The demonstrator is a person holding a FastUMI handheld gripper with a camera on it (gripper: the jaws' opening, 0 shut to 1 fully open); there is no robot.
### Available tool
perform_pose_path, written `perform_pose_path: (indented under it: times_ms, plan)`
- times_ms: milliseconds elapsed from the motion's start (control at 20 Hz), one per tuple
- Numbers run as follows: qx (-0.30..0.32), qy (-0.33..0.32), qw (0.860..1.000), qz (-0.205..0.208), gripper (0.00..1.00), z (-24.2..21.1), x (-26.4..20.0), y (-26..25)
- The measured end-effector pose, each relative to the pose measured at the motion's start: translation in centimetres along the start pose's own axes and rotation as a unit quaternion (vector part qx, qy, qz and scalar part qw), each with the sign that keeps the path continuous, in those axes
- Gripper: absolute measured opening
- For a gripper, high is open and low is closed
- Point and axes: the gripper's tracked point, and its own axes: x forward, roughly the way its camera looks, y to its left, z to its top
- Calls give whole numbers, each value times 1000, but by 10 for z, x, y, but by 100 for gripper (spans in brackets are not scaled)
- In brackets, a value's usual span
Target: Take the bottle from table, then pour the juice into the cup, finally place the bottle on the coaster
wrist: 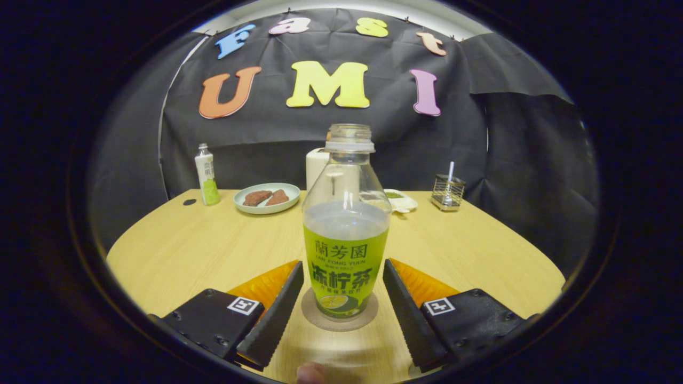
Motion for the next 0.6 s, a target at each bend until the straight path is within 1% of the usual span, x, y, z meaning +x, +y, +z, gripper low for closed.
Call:
perform_pose_path:
  times_ms: [300, 500, 600]
  plan:
    - [-4, -26, 1000, 4, 97, -2, -37, -9]
    - [-12, -65, 998, 0, 98, 6, -89, -15]
    - [-13, -93, 996, 0, 100, 15, -120, -16]
